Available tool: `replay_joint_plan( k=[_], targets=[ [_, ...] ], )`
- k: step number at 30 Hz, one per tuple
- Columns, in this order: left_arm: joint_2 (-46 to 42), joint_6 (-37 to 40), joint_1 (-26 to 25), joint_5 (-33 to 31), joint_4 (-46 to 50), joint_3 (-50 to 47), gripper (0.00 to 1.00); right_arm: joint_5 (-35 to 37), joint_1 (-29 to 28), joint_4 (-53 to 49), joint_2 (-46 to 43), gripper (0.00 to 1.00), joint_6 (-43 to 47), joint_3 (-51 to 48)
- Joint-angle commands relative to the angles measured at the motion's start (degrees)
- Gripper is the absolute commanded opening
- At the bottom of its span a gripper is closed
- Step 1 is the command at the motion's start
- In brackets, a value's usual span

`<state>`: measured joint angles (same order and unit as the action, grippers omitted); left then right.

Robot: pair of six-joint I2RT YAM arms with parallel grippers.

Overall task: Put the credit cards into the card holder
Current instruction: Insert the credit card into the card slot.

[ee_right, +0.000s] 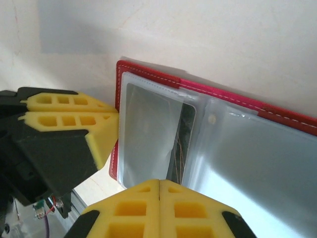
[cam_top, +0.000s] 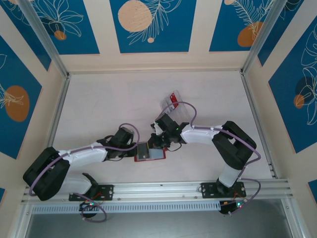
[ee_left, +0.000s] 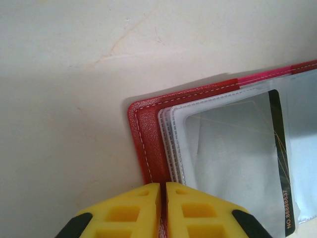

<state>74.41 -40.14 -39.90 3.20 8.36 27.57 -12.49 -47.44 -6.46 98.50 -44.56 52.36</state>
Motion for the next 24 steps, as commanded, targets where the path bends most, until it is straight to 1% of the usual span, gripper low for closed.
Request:
replay_joint_plan(
  k=[1,2,10,15,24],
  targets=[
    [0.61,-0.14,0.39,0.58,1.86,-2.17,0.11,-0.53,-0.24,-1.51,1.82,0.01,0.25,1.68],
    [0.48,-0.11,0.35,0.49,2.06,-2.17,0.11,-0.14,-0.45,-1.91,2.11,0.00,0.34,1.91],
    [0.24,-0.12,0.37,0.58,1.93,-2.35,0.11,1.68,-1.45,-2.88,3.97,0.00,-0.13,2.53],
    [0.22,-0.04,0.40,0.60,1.92,-2.35,0.11,0.82,-2.53,-2.05,5.53,0.00,-0.74,3.34],
    [0.31,-0.34,0.03,0.69,1.60,-2.87,0.11,-2.37,-3.14,3.09,6.36,0.00,-3.05,3.23]
  ],
)
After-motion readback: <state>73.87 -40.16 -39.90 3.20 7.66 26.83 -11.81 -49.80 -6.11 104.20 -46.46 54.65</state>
